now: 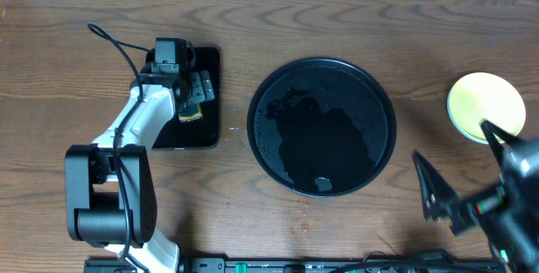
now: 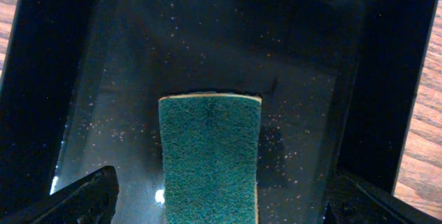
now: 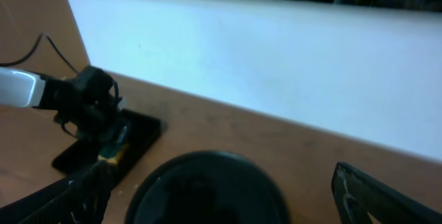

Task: Clean dirty plates on tray and stack at the side

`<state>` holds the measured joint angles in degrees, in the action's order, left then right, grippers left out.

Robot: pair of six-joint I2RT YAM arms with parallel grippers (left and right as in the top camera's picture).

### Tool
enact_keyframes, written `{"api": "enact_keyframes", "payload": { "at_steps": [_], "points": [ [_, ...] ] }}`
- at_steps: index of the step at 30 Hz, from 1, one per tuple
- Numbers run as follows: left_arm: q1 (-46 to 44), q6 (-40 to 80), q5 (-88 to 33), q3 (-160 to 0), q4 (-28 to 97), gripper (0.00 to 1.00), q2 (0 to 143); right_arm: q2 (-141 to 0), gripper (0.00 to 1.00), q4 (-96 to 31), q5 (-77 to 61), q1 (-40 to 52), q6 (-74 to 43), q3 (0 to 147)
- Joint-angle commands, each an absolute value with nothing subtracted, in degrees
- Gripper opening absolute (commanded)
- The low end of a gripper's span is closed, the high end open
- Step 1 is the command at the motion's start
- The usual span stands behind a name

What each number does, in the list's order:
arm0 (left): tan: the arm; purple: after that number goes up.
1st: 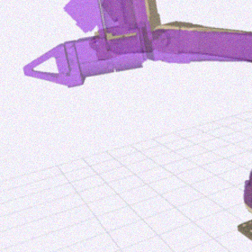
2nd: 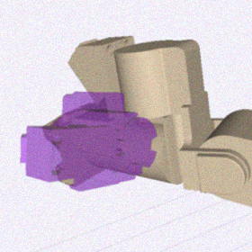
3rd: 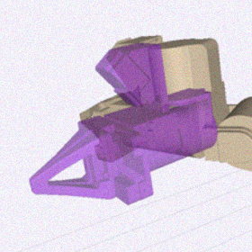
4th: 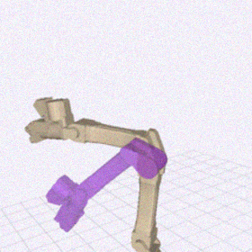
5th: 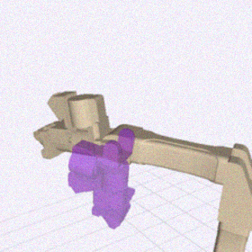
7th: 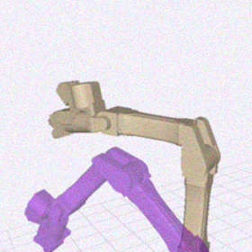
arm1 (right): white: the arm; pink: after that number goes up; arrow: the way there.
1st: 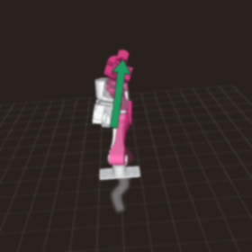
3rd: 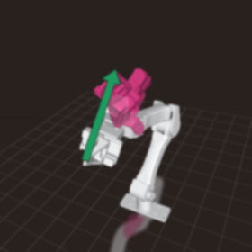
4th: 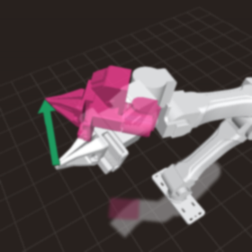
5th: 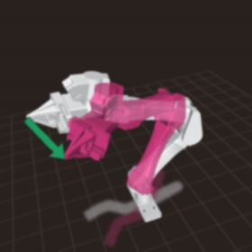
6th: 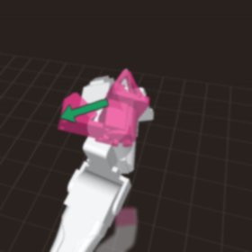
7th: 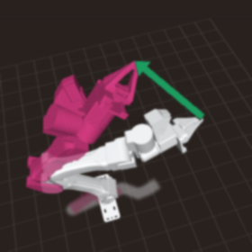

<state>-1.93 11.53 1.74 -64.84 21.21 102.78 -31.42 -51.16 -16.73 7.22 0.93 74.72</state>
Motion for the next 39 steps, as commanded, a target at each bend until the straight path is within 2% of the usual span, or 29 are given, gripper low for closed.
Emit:
{"api": "enact_keyframes", "payload": {
  "at_steps": [1, 6, 16, 20, 28, 39],
  "points": [
    [-1.7, 11.0, 2.4, -64.2, 21.4, 0.96, 103.5, -26.7, 0.99, -49.7, -15.0, 6.7, 6.3, 69.8],
    [-1.7, 11.0, 2.4, -64.2, 21.4, 0.96, 103.5, -18.0, 0.99, -36.0, -15.0, 6.0, 12.3, 55.3],
    [-1.7, 11.0, 2.4, -64.2, 21.4, 0.96, 103.5, -7.8, 0.99, 9.5, -14.8, 6.0, 11.2, 19.6],
    [-1.7, 11.0, 2.4, -64.2, 21.4, 0.96, 103.5, -5.1, 0.99, 17.9, -12.6, 6.0, 11.2, 10.8],
    [-1.7, 11.0, 2.4, -64.2, 21.4, 0.96, 103.5, -0.3, 0.99, 19.4, -8.8, 5.1, 7.9, 0.2],
    [-1.7, 11.0, 2.4, -64.2, 21.4, 0.96, 103.5, -0.3, 0.99, -3.6, -8.0, 5.0, 7.7, 0.3]
  ]
}}
